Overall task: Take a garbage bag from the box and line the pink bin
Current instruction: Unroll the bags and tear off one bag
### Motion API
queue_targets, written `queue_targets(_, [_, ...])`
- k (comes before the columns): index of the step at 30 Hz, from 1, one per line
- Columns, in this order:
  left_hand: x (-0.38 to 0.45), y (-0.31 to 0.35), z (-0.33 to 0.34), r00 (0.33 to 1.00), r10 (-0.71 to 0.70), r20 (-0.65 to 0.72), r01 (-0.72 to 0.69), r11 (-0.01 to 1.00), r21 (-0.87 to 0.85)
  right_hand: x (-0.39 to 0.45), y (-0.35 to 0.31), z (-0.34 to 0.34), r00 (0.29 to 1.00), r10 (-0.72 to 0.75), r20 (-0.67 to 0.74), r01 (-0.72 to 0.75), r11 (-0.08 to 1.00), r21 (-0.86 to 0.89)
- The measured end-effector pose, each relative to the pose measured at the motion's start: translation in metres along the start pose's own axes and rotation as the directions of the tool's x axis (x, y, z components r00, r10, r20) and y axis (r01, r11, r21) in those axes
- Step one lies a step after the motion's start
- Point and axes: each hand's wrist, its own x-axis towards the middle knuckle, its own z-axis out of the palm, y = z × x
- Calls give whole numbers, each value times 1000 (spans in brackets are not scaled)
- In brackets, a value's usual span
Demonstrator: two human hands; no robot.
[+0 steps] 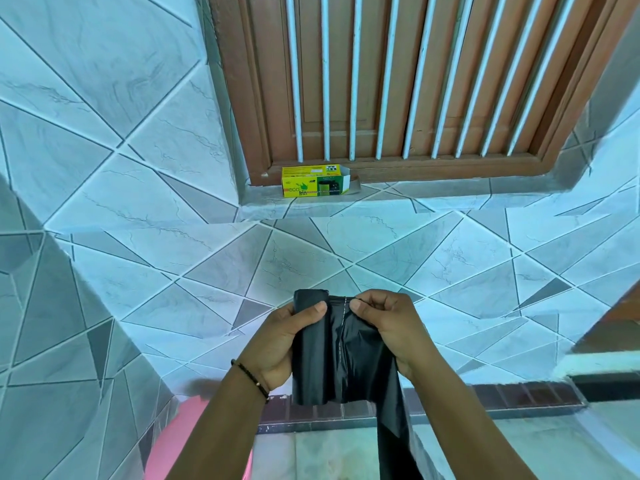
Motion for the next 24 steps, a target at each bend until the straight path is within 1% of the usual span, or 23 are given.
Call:
queue_targets(4, [2, -2, 4, 1000, 16, 0, -16, 999, -33, 0, 5, 7, 997, -29, -71, 34, 997, 65])
queue_targets(6, [4, -2, 4, 1000, 19, -22, -20, 998, -53, 1, 5, 8, 992, -28, -123, 40, 995, 96])
queue_targets(8, [7, 1, -6, 996, 31, -79, -42, 989, -143, 2, 2, 0, 981, -12, -196, 43, 987, 153])
queue_targets(10, [8, 7, -20, 992, 50, -118, -73, 978, -198, 2, 0, -12, 975, 17, -223, 25, 983, 181])
queue_targets(13, [8, 16, -30, 992, 74, -100, -89, 984, -154, -2, 1, -15, 984, 29, -176, -10, 994, 106])
queue_targets(15, [8, 19, -28, 992, 81, -92, -93, 987, -132, -3, 1, -12, 988, 13, -155, -3, 998, 66])
queue_targets(17, [7, 18, -27, 993, 44, -112, -59, 989, -133, -2, -2, -13, 989, -11, -146, 18, 999, 48])
queue_targets(19, [7, 15, -25, 990, -35, -135, 9, 982, -187, -1, -5, -15, 990, -34, -139, 39, 999, 35])
queue_targets(21, [10, 8, -24, 983, -119, -141, 71, 950, -306, -1, -7, -15, 992, -54, -115, 56, 998, 15])
queue_targets(23, [11, 3, -26, 973, -185, -136, 109, 894, -435, -1, -9, -16, 998, -40, -50, 40, 999, -3])
queue_targets(24, [11, 2, -27, 970, -205, -126, 124, 876, -467, -1, -9, -18, 1000, -14, 4, 14, 1000, -27])
